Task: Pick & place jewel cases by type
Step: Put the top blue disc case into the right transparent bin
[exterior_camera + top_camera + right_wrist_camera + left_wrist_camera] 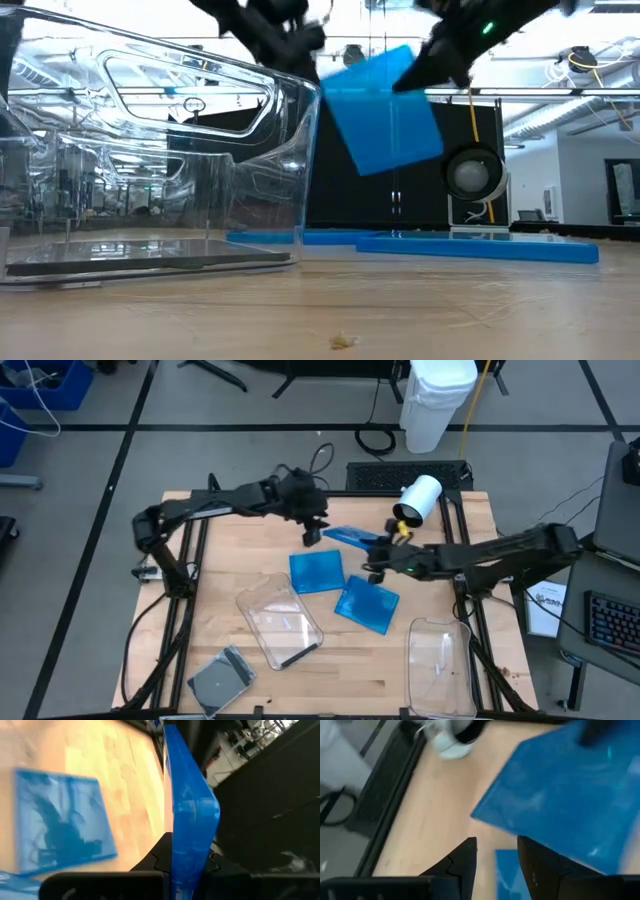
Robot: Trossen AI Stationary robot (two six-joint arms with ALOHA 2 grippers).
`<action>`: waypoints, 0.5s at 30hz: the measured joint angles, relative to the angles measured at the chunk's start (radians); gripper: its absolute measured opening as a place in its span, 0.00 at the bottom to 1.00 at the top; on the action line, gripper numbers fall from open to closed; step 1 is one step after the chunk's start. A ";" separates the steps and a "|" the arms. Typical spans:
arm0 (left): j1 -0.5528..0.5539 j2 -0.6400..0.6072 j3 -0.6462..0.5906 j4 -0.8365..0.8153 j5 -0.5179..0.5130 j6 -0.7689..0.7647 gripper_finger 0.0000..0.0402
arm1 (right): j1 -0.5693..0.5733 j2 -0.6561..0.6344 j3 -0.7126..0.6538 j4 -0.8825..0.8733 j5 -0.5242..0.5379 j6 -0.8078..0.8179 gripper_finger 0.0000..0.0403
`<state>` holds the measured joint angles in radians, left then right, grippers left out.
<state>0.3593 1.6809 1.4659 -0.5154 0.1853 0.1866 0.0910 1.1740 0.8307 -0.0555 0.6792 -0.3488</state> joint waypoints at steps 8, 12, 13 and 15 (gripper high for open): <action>-0.070 -0.313 -0.283 0.131 0.169 -0.036 0.37 | 0.107 -0.305 -0.097 -0.121 0.002 0.205 0.04; -0.115 -0.529 -0.565 0.338 0.087 -0.201 0.37 | 0.161 -0.471 -0.185 -0.121 0.003 0.280 0.04; -0.136 -0.587 -0.632 0.384 0.062 -0.238 0.37 | 0.176 -0.507 -0.203 -0.122 0.000 0.300 0.04; -0.191 -0.702 -0.756 0.497 0.009 -0.296 0.37 | 0.207 -0.574 -0.229 -0.117 -0.002 0.333 0.04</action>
<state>0.1685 0.9792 0.7102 -0.0185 0.1938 -0.1091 0.2977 0.5996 0.6017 -0.1730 0.6777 -0.0159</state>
